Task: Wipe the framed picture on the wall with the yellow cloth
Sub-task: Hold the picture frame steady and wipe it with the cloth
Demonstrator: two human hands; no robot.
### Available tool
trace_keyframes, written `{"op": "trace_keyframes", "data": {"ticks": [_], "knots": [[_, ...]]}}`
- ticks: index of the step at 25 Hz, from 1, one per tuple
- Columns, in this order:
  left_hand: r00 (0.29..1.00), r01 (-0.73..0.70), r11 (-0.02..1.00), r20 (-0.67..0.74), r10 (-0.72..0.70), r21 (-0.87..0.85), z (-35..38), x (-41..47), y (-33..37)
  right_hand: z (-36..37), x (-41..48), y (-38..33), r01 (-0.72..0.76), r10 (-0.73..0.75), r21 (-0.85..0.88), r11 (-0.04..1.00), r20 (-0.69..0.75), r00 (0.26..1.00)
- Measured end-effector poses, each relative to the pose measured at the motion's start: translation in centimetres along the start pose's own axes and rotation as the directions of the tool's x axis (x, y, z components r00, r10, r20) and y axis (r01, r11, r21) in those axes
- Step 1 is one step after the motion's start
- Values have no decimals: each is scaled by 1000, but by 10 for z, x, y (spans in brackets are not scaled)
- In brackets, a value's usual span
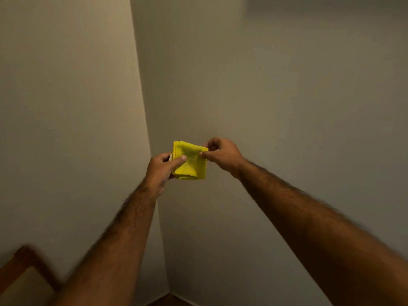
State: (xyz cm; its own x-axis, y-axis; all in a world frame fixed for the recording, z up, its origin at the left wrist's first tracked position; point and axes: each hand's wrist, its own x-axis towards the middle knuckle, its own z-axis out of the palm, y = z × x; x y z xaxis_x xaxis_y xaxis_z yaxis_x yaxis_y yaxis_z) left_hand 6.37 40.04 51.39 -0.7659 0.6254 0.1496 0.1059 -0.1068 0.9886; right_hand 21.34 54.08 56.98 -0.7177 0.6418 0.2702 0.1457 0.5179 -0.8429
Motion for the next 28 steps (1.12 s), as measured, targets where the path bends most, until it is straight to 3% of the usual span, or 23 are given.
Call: {"op": "trace_keyframes", "data": {"ticks": [9, 14, 16, 18, 21, 23, 25, 28], "knots": [[964, -238, 968, 99, 245, -74, 105, 9, 171, -167, -6, -112, 190, -210, -100, 977, -262, 942], [904, -416, 908, 84, 418, -48, 148, 9, 263, -239, -16, -175, 309, -361, -210, 928, -286, 888], [863, -498, 866, 79, 500, -41, 152, 20, 309, -282, -21, -205, 377, -486, -356, 855, -300, 821], [827, -555, 826, 44, 561, -94, 151, 33, 366, -342, -27, -239, 393, -641, -558, 730, -362, 677], [794, -605, 782, -39, 606, -150, 148, 50, 451, -435, -36, -275, 276, -782, -754, 597, -468, 412], [768, -640, 752, -91, 634, -158, 151, 66, 494, -484, -35, -282, 124, -814, -825, 551, -499, 297], [746, -666, 732, -127, 654, -141, 159, 79, 523, -517, -33, -278, -40, -830, -874, 484, -473, 296], [736, -673, 735, -174, 655, -83, 175, 97, 542, -547, -26, -266, -160, -798, -883, 441, -467, 380]]}}
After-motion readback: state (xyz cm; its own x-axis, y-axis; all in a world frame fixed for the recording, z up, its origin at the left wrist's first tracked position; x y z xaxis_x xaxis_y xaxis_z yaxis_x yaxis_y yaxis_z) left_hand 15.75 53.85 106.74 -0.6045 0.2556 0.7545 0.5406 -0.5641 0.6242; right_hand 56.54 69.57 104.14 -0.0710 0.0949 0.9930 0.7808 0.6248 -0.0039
